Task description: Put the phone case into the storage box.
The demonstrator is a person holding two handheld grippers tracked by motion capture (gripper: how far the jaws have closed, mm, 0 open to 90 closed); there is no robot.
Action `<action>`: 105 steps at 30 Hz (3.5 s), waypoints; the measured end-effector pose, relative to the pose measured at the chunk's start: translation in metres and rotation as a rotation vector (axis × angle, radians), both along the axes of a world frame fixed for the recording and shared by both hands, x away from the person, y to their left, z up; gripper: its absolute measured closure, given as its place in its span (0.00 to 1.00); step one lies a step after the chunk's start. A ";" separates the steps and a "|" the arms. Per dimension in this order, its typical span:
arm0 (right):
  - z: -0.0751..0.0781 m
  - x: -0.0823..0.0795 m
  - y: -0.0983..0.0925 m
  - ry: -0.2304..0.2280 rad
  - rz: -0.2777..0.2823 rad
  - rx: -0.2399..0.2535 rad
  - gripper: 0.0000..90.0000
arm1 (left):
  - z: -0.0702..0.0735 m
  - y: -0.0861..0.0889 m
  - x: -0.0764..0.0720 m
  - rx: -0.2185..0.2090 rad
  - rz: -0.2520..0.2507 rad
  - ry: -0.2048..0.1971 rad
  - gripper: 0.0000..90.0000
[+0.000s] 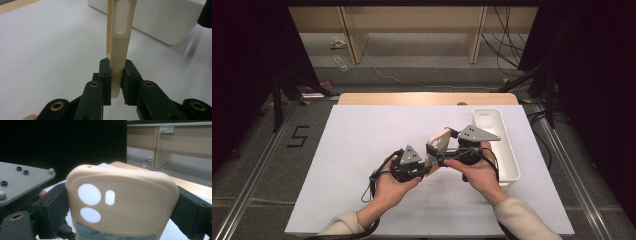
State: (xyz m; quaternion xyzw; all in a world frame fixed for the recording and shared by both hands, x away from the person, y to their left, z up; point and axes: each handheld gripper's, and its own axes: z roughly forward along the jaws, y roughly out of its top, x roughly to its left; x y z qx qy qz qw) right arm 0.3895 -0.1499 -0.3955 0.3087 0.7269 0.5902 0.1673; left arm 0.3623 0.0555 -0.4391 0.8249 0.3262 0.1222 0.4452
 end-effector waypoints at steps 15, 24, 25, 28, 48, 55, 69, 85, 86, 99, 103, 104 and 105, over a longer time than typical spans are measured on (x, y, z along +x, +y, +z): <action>0.003 -0.002 -0.001 -0.007 -0.010 0.002 0.14 | 0.002 0.001 -0.001 -0.008 -0.014 0.000 0.84; 0.006 -0.001 -0.004 -0.022 -0.022 0.007 0.14 | 0.006 0.005 -0.001 -0.034 -0.046 0.034 0.60; 0.006 -0.001 -0.005 -0.022 -0.023 0.009 0.14 | 0.006 0.006 -0.001 -0.030 -0.051 0.028 0.56; 0.007 -0.001 -0.006 -0.025 -0.029 0.011 0.14 | 0.009 0.009 -0.003 -0.025 -0.057 0.019 0.45; 0.010 0.000 -0.009 -0.033 -0.041 0.008 0.14 | 0.009 0.032 -0.011 0.075 -0.078 0.016 0.00; 0.011 0.000 -0.011 -0.037 -0.046 0.007 0.14 | 0.010 0.045 -0.013 0.066 -0.063 0.010 0.00; 0.016 0.002 -0.016 -0.046 -0.065 0.012 0.14 | 0.012 0.064 -0.018 0.069 -0.026 -0.004 0.00; 0.022 0.004 -0.024 -0.054 -0.089 0.019 0.14 | 0.010 0.083 -0.021 0.066 0.012 -0.008 0.00; 0.022 0.004 -0.024 -0.054 -0.090 0.019 0.14 | 0.010 0.083 -0.021 0.066 0.013 -0.006 0.00; 0.026 0.006 -0.030 -0.063 -0.106 0.018 0.14 | 0.008 0.093 -0.022 0.079 0.036 -0.001 0.00; 0.027 0.006 -0.032 -0.063 -0.111 0.017 0.14 | 0.008 0.095 -0.022 0.080 0.043 -0.001 0.00; 0.028 0.006 -0.032 -0.063 -0.113 0.021 0.14 | 0.008 0.096 -0.022 0.080 0.043 -0.001 0.00; 0.028 0.007 -0.033 -0.067 -0.115 0.020 0.14 | 0.007 0.096 -0.022 0.082 0.043 -0.002 0.00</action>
